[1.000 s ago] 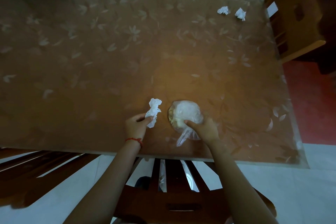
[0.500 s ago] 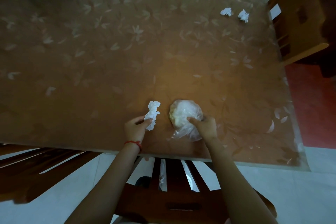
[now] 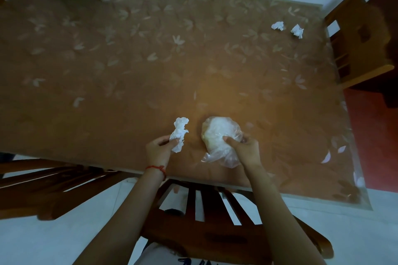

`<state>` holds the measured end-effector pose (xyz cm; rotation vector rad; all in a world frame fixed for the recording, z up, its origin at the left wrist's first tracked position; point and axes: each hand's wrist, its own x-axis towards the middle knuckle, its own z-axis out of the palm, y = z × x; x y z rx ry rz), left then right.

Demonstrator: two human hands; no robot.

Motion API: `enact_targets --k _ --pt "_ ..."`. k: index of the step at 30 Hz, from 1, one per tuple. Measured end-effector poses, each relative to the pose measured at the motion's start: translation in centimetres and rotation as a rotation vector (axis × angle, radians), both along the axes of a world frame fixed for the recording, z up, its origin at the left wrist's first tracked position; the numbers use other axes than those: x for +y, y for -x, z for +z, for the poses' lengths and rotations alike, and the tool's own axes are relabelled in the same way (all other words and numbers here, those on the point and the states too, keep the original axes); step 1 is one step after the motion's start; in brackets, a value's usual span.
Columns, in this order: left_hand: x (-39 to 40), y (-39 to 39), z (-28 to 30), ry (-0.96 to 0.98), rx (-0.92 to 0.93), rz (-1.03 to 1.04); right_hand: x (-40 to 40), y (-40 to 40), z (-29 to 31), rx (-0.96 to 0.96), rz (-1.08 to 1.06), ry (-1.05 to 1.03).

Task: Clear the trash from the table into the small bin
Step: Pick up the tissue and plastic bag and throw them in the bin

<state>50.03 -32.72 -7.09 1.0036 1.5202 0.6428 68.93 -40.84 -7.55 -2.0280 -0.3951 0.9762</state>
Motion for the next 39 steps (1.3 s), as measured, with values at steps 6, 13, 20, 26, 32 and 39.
enact_targets --k 6,13,20,26,32,39 --pt "-0.4 2.3 1.6 -0.037 0.008 0.056 0.7 1.7 1.1 0.007 0.046 -0.066" --pt "-2.3 5.0 3.6 -0.050 -0.041 0.265 1.5 3.2 3.1 0.071 0.172 -0.119" --pt "-6.2 7.8 5.5 -0.162 -0.006 0.505 1.4 5.1 5.3 0.137 0.347 -0.155" --pt "-10.1 11.2 6.0 -0.213 0.061 0.687 1.4 8.1 6.8 0.163 0.502 -0.199" --pt "-14.4 15.5 6.5 -0.236 0.041 0.899 1.0 13.4 7.7 0.196 0.708 -0.228" --pt "-20.6 21.5 6.2 -0.258 -0.038 1.114 -0.4 21.3 8.2 0.130 0.947 -0.258"
